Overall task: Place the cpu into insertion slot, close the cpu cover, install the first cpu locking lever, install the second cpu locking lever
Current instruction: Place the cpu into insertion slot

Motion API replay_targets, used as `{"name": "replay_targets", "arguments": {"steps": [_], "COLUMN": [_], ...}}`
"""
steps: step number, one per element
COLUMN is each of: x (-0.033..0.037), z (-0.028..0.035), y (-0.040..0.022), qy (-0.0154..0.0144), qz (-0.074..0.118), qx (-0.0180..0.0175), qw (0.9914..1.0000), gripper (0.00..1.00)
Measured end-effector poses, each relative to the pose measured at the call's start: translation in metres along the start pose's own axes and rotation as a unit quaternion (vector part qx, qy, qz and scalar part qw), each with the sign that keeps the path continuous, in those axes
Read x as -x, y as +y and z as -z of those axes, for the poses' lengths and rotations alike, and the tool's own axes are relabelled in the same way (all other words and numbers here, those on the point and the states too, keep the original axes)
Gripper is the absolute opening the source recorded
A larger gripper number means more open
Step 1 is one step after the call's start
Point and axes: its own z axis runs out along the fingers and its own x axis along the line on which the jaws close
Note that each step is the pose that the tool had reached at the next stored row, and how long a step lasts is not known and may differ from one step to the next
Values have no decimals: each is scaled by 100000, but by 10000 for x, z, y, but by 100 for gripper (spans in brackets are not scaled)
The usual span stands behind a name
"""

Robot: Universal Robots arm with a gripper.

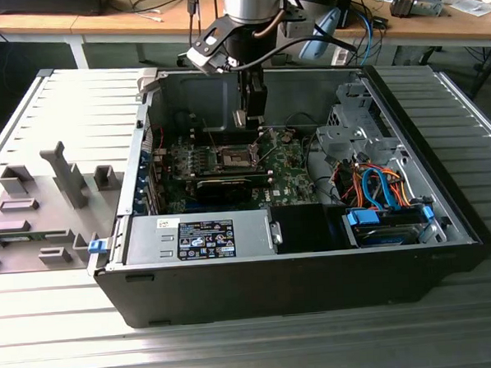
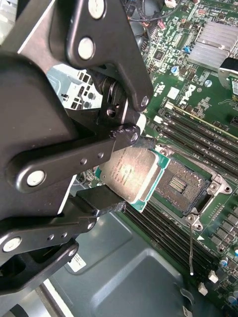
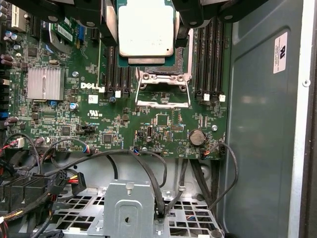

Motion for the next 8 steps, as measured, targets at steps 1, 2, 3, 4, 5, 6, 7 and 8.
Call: {"name": "replay_targets", "arguments": {"steps": [1,2,3,4,5,6,7,8], "x": [0,0,0,0,0,0,0,0], "z": [-2,-4,-5,-5,-7,-7,-8,-10], "y": [0,0,0,0,0,0,0,0], "qy": [3,0,1,2,1,-1,2,2], "qz": [0,1,2,3,1,2,0,0], "qx": [-2,-1,-1,0,-2,-1,-1,0], "qw": [100000,100000,100000,100000,100000,100000,100000,100000], "gripper": [55,55,55,55,55,55,55,55]}}
